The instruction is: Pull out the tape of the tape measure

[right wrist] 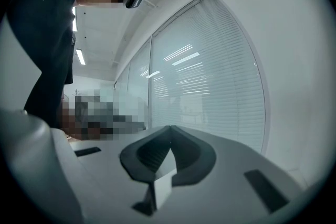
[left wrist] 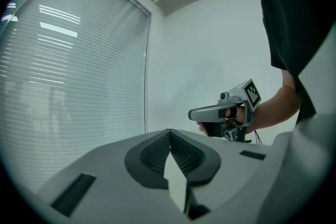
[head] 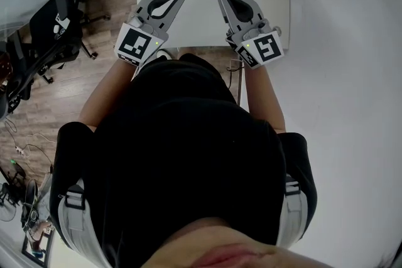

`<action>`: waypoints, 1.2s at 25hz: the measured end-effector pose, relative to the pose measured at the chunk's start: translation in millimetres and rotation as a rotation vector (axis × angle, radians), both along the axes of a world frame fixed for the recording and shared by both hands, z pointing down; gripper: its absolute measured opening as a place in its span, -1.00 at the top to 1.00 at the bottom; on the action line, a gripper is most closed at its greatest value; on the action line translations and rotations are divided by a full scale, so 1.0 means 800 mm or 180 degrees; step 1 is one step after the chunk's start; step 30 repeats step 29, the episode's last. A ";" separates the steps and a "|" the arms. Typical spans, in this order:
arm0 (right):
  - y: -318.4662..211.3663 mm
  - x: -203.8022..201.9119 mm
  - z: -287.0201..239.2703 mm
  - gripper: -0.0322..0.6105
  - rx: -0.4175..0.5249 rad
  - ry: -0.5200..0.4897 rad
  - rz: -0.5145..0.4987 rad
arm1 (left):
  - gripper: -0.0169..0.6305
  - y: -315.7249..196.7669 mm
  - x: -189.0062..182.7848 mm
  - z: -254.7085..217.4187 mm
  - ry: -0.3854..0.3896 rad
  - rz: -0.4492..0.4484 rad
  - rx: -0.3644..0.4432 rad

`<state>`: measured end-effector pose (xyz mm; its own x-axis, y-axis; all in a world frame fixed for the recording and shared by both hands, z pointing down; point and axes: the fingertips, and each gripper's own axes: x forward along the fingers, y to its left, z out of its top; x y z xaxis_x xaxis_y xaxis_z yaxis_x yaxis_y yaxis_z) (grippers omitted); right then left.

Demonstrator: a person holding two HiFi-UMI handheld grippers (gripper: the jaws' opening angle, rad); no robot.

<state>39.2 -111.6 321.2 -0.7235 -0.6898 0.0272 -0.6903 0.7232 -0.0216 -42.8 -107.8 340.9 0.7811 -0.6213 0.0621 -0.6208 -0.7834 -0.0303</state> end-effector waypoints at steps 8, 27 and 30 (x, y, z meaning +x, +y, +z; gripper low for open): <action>0.001 0.004 -0.006 0.90 0.0042 0.0023 -0.0014 | 0.91 -0.006 -0.005 -0.005 0.0067 -0.0041 -0.0009; -0.010 0.015 -0.015 0.90 0.0051 0.0036 -0.0057 | 0.91 -0.025 -0.003 -0.017 0.0075 -0.0083 0.0051; -0.013 0.015 -0.017 0.90 0.0052 0.0030 -0.0064 | 0.91 -0.028 -0.003 -0.020 0.0073 -0.0089 0.0064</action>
